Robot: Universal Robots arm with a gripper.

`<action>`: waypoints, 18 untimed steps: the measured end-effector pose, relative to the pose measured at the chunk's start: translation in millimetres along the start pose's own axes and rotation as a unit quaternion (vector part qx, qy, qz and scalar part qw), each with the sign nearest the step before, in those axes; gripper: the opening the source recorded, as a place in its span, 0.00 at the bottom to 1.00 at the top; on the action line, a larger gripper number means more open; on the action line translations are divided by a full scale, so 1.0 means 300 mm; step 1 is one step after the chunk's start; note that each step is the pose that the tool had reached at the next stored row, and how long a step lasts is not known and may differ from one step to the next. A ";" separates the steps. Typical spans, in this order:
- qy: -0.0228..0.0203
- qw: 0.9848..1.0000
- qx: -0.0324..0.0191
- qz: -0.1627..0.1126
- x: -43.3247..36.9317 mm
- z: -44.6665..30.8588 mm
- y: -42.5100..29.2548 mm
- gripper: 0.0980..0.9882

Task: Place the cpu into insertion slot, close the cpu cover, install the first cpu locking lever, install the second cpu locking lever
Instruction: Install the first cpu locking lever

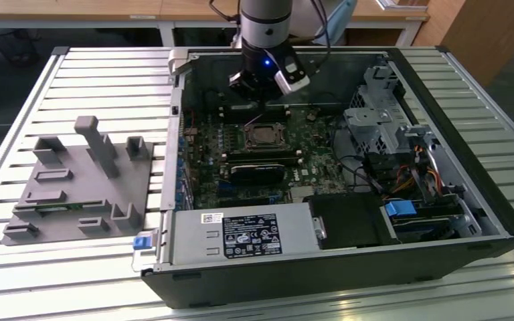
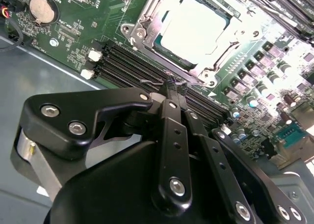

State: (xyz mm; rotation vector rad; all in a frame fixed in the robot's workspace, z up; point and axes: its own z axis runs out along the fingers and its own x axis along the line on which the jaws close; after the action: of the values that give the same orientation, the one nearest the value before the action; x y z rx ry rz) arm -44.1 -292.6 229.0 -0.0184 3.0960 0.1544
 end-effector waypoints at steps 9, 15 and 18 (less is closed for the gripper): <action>0.000 1.000 0.000 0.000 -0.019 0.018 0.000 0.01; 0.000 1.000 0.000 0.000 -0.035 0.030 0.000 0.01; 0.000 1.000 0.000 0.000 -0.040 0.037 0.000 0.01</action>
State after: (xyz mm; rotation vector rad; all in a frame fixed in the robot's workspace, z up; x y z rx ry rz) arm -31.5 -291.3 218.3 -0.0184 3.0960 0.1546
